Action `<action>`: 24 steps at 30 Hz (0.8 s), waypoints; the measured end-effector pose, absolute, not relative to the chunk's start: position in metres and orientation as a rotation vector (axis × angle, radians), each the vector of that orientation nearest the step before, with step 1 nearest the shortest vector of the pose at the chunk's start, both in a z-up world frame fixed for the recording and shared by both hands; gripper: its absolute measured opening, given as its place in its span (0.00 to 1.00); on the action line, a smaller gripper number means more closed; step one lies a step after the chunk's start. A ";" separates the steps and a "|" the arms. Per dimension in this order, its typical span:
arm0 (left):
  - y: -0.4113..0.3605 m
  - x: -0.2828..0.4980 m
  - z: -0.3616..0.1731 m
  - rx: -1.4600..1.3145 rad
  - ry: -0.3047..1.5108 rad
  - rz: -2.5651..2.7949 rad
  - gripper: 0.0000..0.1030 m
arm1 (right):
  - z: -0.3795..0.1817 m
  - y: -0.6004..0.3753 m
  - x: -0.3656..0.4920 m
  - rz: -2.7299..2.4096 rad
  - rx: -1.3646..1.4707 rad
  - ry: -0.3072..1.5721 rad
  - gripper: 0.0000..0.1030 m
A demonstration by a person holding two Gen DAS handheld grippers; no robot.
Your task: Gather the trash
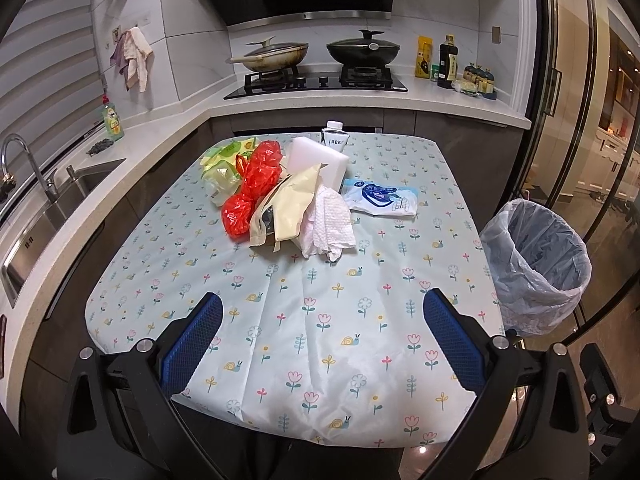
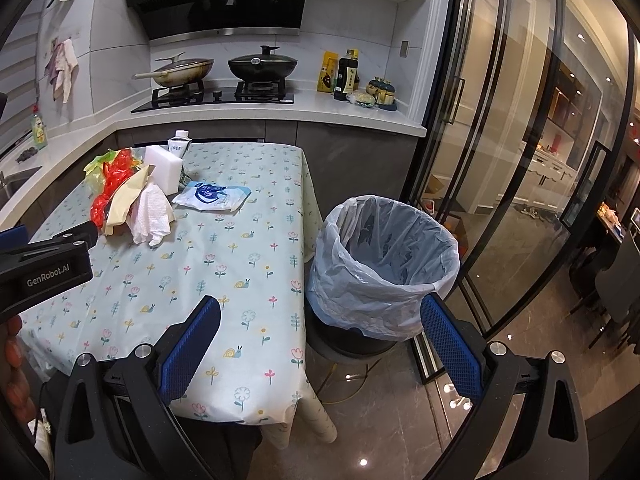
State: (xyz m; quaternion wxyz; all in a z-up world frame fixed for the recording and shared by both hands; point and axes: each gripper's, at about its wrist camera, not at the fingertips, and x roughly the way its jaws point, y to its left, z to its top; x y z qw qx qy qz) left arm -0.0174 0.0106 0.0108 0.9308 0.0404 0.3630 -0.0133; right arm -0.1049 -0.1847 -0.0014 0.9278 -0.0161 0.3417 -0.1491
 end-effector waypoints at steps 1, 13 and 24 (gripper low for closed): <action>0.010 -0.017 0.011 0.083 0.743 -0.027 0.93 | -0.002 -0.184 -0.105 -0.306 -0.033 0.700 0.93; 0.010 -0.020 0.018 0.079 0.736 -0.022 0.93 | 0.001 -0.184 -0.105 -0.304 -0.037 0.693 0.93; 0.010 -0.019 0.021 0.076 0.732 -0.024 0.93 | 0.001 -0.183 -0.105 -0.305 -0.037 0.691 0.93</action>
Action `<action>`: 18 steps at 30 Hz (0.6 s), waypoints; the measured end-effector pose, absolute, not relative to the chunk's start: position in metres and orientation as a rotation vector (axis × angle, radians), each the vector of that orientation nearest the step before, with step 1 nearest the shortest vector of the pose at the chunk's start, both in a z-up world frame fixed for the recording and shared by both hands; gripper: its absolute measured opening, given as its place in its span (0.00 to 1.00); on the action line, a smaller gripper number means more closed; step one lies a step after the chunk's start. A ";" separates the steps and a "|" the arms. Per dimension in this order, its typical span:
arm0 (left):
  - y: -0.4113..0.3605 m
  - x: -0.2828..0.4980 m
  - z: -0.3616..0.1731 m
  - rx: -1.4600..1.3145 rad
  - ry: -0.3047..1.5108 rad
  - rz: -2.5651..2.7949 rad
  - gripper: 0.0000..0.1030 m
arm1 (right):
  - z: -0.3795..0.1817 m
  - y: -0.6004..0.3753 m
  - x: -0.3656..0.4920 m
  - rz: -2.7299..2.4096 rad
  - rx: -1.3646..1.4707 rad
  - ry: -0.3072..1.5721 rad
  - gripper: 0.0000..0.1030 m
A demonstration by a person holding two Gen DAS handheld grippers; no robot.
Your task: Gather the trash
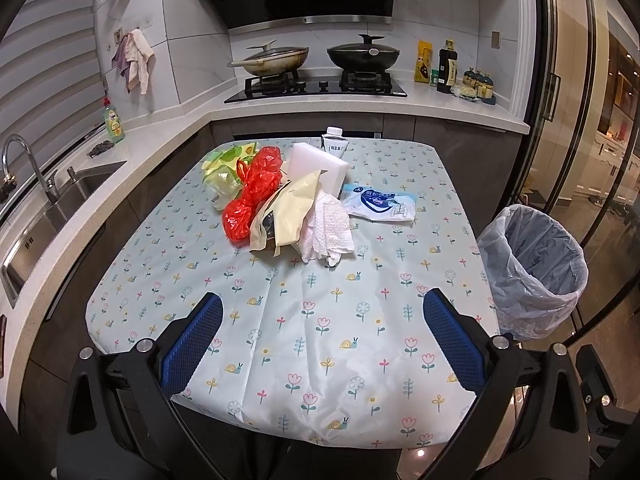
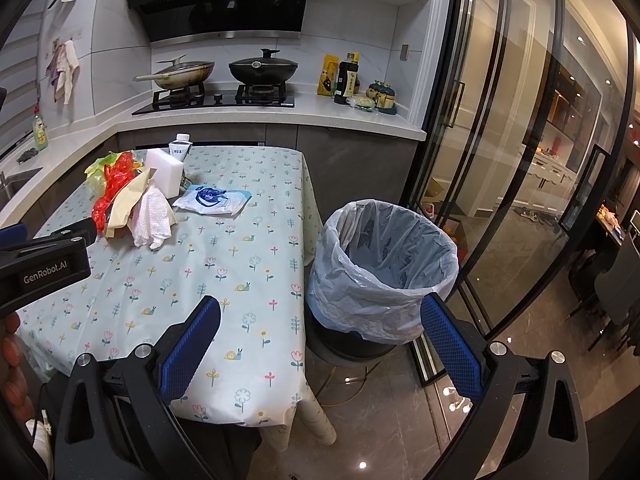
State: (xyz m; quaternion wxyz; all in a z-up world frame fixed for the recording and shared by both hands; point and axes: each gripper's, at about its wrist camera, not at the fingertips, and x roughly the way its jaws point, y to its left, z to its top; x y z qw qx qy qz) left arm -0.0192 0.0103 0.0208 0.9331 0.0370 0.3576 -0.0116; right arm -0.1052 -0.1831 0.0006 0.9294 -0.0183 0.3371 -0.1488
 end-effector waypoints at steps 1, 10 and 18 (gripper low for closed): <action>0.010 -0.019 0.021 0.076 0.731 -0.023 0.93 | 0.001 -0.183 -0.105 -0.305 -0.037 0.691 0.93; 0.010 -0.020 0.021 0.076 0.731 -0.024 0.93 | 0.001 -0.183 -0.105 -0.304 -0.037 0.690 0.93; 0.010 -0.020 0.022 0.073 0.731 -0.025 0.93 | 0.000 -0.183 -0.105 -0.303 -0.037 0.690 0.93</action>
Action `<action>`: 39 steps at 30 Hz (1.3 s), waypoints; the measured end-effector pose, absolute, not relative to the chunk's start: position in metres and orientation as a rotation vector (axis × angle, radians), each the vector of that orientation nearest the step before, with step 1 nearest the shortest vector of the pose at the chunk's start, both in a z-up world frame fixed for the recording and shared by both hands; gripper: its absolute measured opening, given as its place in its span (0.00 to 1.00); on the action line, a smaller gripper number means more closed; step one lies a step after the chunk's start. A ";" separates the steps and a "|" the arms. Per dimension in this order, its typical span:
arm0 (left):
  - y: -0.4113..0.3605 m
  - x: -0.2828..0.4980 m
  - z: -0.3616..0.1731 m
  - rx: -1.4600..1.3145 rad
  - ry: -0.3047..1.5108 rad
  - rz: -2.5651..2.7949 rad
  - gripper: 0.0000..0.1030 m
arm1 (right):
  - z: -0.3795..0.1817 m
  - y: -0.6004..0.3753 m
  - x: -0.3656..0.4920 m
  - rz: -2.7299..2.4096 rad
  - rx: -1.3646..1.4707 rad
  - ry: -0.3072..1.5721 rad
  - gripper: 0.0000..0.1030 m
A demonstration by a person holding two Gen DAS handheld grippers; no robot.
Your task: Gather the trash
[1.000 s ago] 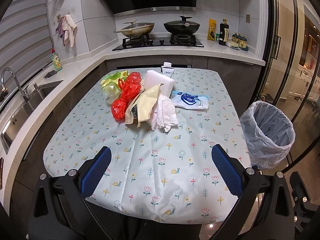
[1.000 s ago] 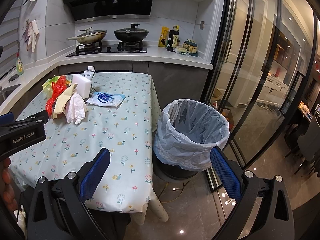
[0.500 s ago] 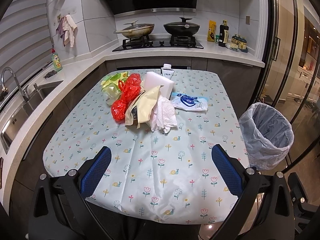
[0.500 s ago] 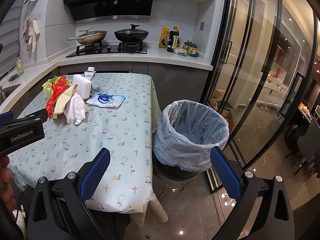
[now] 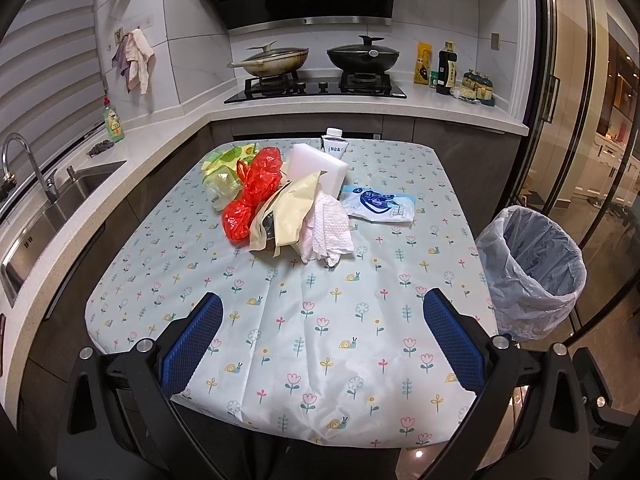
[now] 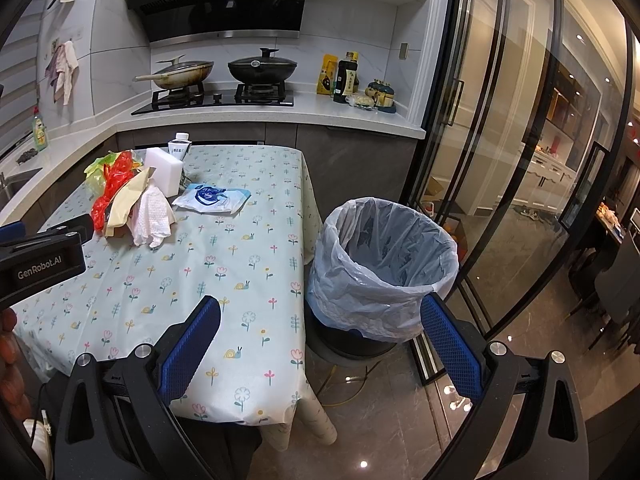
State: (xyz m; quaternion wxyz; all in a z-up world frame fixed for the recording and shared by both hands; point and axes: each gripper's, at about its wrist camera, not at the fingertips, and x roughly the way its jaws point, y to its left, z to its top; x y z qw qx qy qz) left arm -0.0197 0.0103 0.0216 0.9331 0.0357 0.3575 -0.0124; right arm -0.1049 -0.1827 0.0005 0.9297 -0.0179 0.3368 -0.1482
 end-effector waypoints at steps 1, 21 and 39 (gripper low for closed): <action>0.010 -0.020 0.021 0.073 0.731 -0.026 0.93 | 0.000 -0.183 -0.105 -0.304 -0.037 0.690 0.93; 0.011 -0.022 0.022 0.055 0.735 -0.042 0.93 | -0.001 -0.180 -0.106 -0.302 -0.039 0.686 0.93; 0.075 0.036 -0.016 -0.025 0.804 -0.014 0.93 | -0.028 -0.158 -0.056 -0.278 0.009 0.729 0.93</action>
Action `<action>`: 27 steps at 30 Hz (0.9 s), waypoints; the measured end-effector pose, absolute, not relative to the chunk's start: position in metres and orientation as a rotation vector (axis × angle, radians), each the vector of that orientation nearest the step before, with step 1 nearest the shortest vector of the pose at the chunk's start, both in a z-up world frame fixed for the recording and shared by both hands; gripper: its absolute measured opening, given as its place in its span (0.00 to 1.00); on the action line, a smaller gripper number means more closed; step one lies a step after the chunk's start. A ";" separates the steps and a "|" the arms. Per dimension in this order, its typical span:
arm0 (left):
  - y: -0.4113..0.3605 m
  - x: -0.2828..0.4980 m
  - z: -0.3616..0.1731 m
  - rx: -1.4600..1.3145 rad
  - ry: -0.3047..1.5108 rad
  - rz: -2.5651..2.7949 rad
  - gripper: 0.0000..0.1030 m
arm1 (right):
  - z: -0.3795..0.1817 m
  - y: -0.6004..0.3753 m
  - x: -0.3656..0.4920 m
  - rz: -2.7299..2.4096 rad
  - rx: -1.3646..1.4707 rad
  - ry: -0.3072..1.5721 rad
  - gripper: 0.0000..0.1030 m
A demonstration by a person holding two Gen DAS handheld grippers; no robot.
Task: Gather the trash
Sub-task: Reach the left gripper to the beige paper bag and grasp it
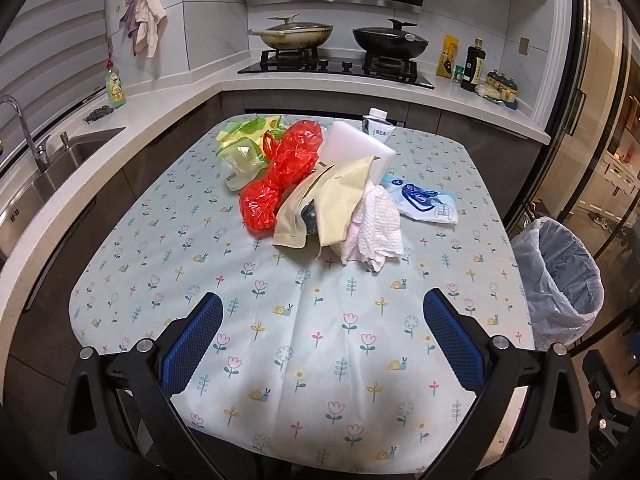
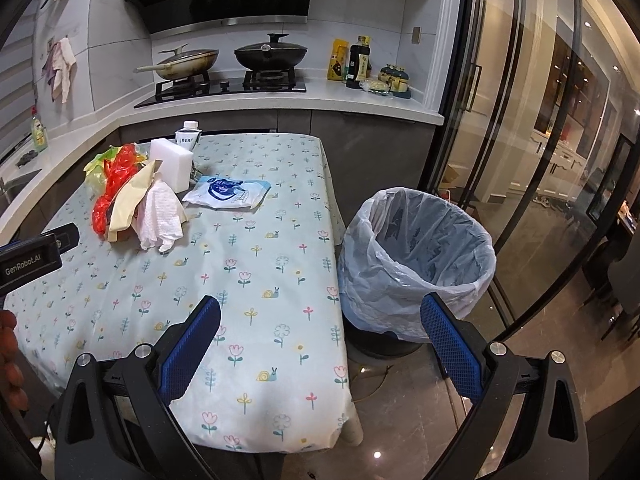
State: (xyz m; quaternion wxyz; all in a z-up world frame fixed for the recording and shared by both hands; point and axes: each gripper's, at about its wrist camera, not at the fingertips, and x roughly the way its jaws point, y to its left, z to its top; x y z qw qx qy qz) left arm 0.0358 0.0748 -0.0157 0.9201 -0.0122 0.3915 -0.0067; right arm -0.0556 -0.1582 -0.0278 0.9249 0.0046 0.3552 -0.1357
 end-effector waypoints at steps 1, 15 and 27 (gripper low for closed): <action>0.080 0.041 -0.018 -0.031 0.813 -0.013 0.93 | -0.029 -0.156 -0.051 -0.274 0.012 0.729 0.93; 0.105 0.121 -0.048 -0.074 0.895 -0.087 0.93 | -0.047 -0.123 0.017 -0.235 0.026 0.780 0.93; 0.099 0.160 -0.078 -0.115 0.990 -0.204 0.53 | -0.065 -0.095 0.067 -0.208 0.005 0.817 0.93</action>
